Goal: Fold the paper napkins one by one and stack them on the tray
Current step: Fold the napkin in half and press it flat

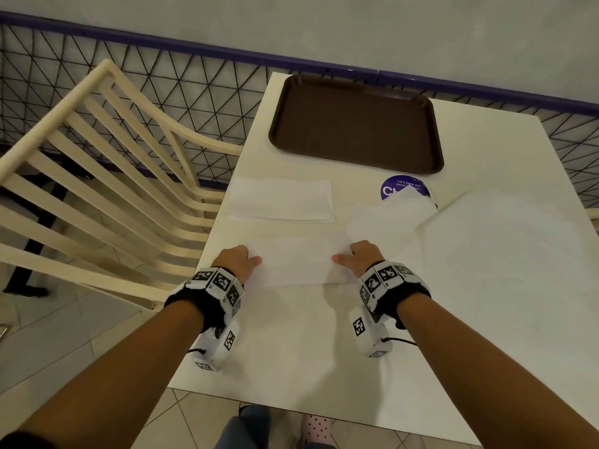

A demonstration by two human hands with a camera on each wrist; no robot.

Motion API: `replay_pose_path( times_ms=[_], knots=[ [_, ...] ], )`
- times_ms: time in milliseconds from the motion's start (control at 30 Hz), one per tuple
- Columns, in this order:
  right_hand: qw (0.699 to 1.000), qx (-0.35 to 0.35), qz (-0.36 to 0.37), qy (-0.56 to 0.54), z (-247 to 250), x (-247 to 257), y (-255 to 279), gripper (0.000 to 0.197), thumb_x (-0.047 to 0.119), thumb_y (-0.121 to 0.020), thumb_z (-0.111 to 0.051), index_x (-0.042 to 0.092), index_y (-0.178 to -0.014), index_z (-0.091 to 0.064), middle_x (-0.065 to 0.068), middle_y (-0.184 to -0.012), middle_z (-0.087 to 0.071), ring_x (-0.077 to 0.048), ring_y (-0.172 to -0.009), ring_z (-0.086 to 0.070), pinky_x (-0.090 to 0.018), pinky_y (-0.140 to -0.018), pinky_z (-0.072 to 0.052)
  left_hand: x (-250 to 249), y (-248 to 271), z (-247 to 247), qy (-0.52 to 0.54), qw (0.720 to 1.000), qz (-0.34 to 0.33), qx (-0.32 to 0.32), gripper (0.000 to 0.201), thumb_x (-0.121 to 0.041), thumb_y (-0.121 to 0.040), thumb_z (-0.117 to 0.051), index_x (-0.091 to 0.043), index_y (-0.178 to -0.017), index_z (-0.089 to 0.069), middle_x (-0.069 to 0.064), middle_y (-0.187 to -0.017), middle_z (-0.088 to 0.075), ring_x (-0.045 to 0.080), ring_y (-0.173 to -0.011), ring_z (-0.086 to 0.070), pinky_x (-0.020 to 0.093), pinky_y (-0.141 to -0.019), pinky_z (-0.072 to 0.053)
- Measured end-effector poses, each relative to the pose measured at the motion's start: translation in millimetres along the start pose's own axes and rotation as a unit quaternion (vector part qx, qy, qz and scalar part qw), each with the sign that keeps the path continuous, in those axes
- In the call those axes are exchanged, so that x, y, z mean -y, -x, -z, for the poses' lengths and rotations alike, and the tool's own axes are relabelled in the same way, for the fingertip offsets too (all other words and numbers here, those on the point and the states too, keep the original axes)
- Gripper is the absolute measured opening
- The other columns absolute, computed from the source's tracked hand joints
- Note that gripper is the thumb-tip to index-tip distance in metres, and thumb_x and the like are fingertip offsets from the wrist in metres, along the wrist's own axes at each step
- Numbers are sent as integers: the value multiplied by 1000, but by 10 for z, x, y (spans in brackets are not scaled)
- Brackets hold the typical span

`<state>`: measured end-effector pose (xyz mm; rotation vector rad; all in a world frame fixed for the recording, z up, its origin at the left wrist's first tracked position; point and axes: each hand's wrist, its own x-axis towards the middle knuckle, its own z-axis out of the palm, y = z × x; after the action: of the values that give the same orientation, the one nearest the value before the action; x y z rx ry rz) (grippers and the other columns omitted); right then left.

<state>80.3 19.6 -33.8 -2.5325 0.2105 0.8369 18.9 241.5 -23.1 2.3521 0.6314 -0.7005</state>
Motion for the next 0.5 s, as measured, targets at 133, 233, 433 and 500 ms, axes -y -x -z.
replay_pose_path(
  times_ms=[133, 233, 433, 500],
  knots=[
    [1000, -12, -5, -1, -15, 12, -8, 43, 33, -86, -62, 16, -58, -34, -7, -84, -50, -21, -84, -46, -26, -71, -34, -80, 54, -69, -77, 994, -19, -76, 40, -29, -94, -50, -9, -126, -36, 11, -120, -51, 32, -106, -56, 37, -84, -45],
    [1000, -12, -14, -3, -10, 20, -8, 44, 34, -85, -62, 15, -58, -33, 0, -65, -41, -22, -81, -46, -25, -65, -34, -143, 119, -133, -242, 944, -133, -181, 47, -10, -88, -56, -17, -129, -34, 7, -122, -41, 23, -100, -52, 29, -78, -45],
    [1000, -16, -12, 7, -19, 11, -37, 45, 37, -83, -64, 16, -59, -32, -5, -76, -47, -22, -82, -46, -24, -66, -35, -295, 184, -377, -350, 882, -292, -116, 41, -28, -100, -32, -18, -140, -31, 2, -145, -29, 23, -126, -36, 31, -96, -37],
    [1000, -14, -13, 11, -22, 7, -53, 44, 38, -83, -64, 15, -61, -34, -7, -87, -48, -21, -83, -45, -25, -70, -34, -269, 206, -469, -350, 884, -295, -96, 46, -38, -100, -29, -20, -142, -29, 0, -148, -26, 23, -129, -33, 32, -98, -37]
  ],
)
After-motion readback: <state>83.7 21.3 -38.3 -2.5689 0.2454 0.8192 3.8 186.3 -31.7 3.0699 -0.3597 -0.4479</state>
